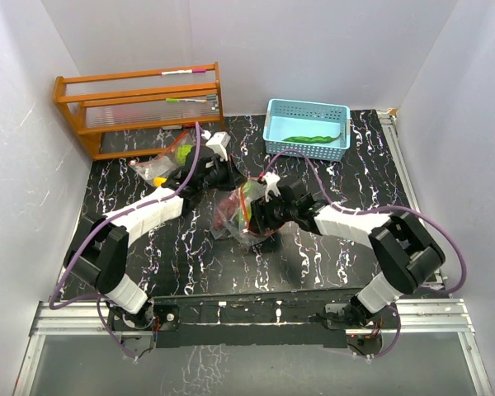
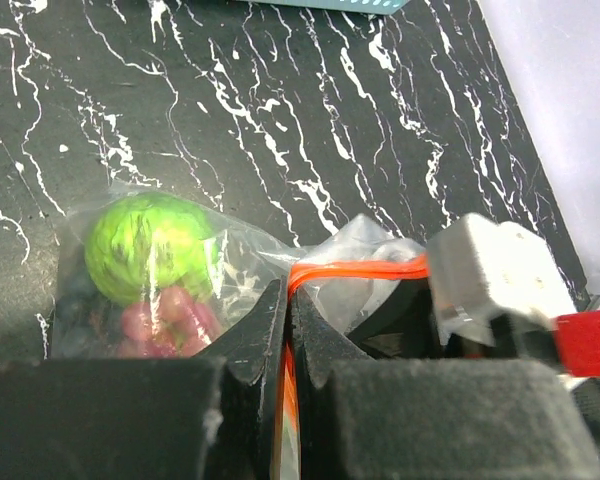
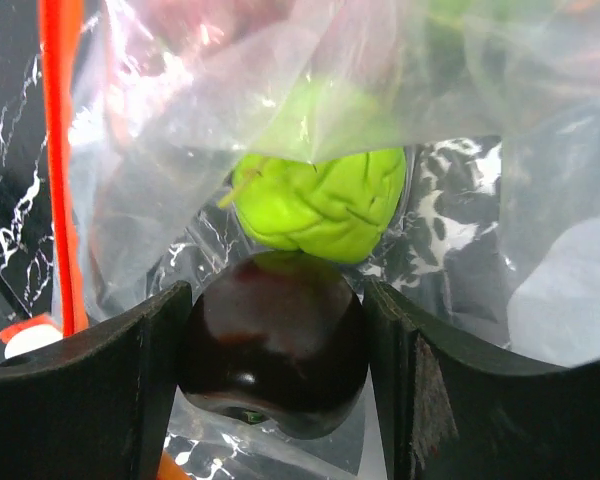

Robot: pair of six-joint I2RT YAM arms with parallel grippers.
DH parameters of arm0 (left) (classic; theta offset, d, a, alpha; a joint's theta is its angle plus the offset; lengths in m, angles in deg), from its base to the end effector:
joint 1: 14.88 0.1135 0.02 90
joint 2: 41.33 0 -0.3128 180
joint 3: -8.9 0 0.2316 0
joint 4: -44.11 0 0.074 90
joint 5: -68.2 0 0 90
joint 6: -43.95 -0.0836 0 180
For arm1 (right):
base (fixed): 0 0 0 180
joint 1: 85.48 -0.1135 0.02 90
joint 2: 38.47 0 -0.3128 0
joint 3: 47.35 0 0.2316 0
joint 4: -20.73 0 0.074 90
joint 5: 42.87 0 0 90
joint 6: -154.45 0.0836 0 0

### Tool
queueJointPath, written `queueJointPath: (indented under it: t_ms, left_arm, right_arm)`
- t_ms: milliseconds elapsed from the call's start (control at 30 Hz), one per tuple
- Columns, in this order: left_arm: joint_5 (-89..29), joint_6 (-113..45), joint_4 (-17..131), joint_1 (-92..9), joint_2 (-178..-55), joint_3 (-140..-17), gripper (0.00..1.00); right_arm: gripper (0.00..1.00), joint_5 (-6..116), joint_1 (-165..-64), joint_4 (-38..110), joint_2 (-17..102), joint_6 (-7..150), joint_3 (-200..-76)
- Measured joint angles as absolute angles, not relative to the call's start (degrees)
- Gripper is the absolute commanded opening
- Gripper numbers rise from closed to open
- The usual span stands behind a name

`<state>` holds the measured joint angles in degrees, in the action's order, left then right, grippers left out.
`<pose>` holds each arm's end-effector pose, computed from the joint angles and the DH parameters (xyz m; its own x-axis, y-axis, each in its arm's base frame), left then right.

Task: Open the zip-top bag and remove the fake food
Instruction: Pick up the fake fruit from the zipper food storage bag.

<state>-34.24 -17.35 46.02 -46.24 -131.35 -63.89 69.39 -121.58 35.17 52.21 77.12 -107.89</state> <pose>0.3222 -0.2175 0.3067 -0.5731 -0.1999 -0.7947 0.4637 0.7205 -0.5156 0.2494 0.2211 0.2037 -0.7207 -0.2743 -0.6366 -0.6203 0.6652 0.4156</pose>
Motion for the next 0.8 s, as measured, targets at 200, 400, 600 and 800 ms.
queueJointPath:
  t_ms: [200,400,600,800]
  left_arm:
    - [-34.5,-17.5,45.2,-46.2,-131.3,-64.4,0.00]
    - [-36.1,-17.3,43.7,-46.6,-131.3,-64.2,0.00]
    - [-37.9,-16.2,41.5,-46.7,-131.3,-62.8,0.00]
    - [-38.6,-15.1,39.9,-46.7,-131.7,-62.1,0.00]
  right_arm:
    - [0.48,63.5,-120.3,36.5,45.5,79.0,-107.9]
    - [0.48,56.6,-118.1,37.2,39.5,81.9,-107.9]
    - [0.48,54.0,-115.3,34.7,36.1,83.0,-108.0]
    - [0.48,54.6,-114.3,30.0,36.8,83.7,-108.0]
